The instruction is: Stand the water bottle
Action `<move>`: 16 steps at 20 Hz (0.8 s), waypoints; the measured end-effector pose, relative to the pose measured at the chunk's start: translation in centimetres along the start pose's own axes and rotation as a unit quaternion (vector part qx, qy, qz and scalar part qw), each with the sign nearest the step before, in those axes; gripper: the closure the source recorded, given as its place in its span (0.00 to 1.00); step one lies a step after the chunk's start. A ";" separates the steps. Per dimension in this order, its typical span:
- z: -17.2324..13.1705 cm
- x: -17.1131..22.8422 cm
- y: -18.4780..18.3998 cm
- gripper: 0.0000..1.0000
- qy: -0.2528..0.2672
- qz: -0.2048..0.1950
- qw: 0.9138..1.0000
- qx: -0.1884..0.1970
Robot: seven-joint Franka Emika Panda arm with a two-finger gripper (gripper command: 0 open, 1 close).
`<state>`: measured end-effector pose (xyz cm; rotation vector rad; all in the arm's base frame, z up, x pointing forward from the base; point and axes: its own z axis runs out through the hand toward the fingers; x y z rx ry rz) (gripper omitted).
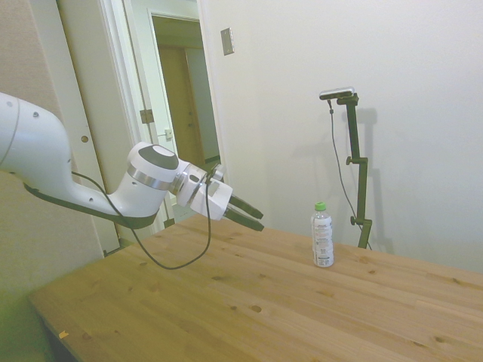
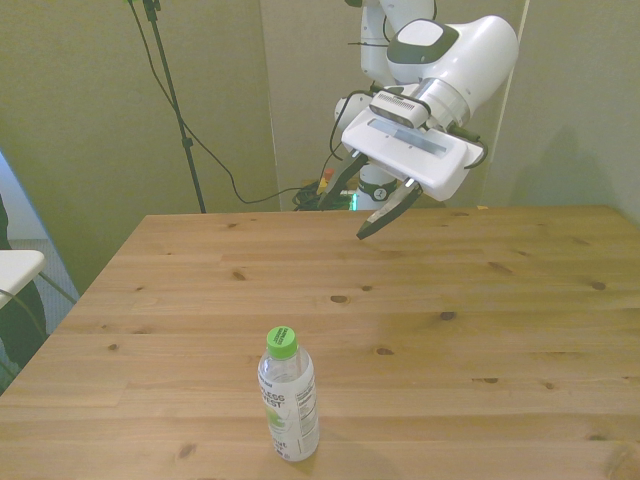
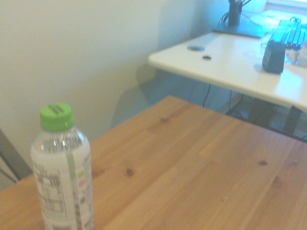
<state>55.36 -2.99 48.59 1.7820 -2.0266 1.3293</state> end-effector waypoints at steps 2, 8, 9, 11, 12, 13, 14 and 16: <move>-1.0 0.1 0.9 0.00 -0.026 -0.032 0.999 -0.015; -4.0 -0.2 3.4 0.00 -0.132 -0.126 0.982 -0.057; -4.5 -0.2 3.8 0.00 -0.148 -0.145 0.976 -0.062; -5.6 -0.2 4.6 0.00 -0.176 -0.182 0.964 -0.074; -6.1 -0.2 5.1 0.00 -0.191 -0.201 0.957 -0.080; -6.7 -0.2 5.6 0.00 -0.204 -0.221 0.950 -0.087; -7.2 -0.2 6.1 0.00 -0.217 -0.240 0.942 -0.093; -8.0 -0.1 7.0 0.00 -0.242 -0.280 0.924 -0.101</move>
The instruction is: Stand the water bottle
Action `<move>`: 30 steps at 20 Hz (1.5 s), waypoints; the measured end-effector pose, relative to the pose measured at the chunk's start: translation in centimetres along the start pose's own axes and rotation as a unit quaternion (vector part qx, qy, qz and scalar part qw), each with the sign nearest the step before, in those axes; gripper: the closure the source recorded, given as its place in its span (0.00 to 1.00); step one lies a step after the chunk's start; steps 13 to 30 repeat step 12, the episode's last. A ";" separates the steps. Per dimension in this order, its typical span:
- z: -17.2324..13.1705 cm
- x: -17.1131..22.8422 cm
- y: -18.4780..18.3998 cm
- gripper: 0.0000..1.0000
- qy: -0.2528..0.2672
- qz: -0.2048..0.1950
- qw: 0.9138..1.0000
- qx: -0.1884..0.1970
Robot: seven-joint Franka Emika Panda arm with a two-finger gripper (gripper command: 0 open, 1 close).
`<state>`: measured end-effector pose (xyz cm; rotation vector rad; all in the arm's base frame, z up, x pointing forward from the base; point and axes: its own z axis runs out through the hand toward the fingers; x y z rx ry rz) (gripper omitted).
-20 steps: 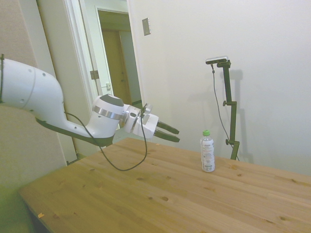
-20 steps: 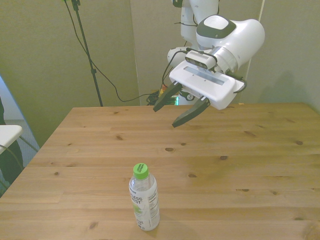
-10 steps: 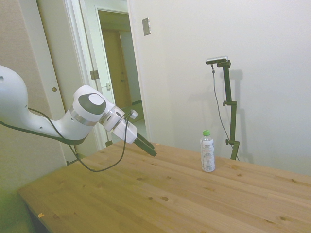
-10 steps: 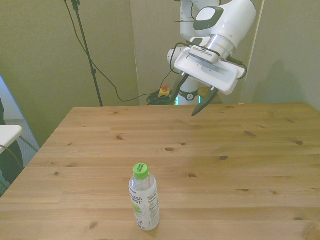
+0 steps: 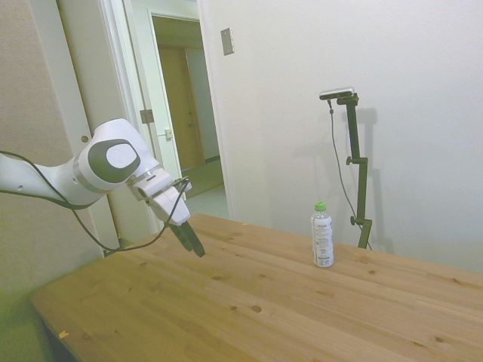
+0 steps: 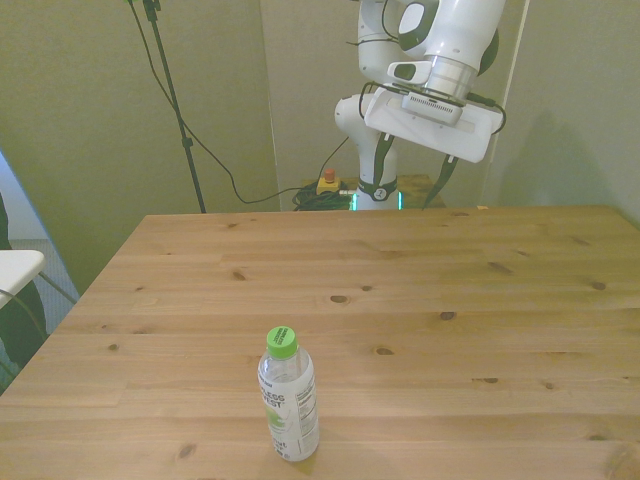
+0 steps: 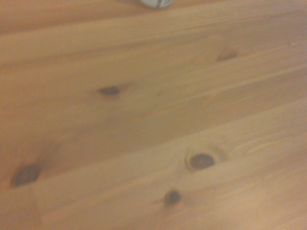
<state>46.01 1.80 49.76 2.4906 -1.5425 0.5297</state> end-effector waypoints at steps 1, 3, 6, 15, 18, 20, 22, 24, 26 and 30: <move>-0.1 -0.3 0.4 0.00 -0.013 -0.021 1.000 -0.005; -0.2 -0.5 1.0 0.00 -0.038 -0.063 0.997 -0.012; 0.0 -0.6 1.3 0.00 -0.069 -0.126 0.990 -0.004; 0.8 -0.9 1.7 0.00 -0.126 -0.211 0.969 0.027; 0.8 -0.9 1.7 0.00 -0.126 -0.211 0.969 0.027; 0.8 -0.9 1.7 0.00 -0.126 -0.211 0.969 0.027; 0.8 -0.9 1.7 0.00 -0.126 -0.211 0.969 0.027; 0.8 -0.9 1.7 0.00 -0.126 -0.211 0.969 0.027; 0.8 -0.9 1.7 0.00 -0.126 -0.211 0.969 0.027; 0.8 -0.9 1.7 0.00 -0.126 -0.211 0.969 0.027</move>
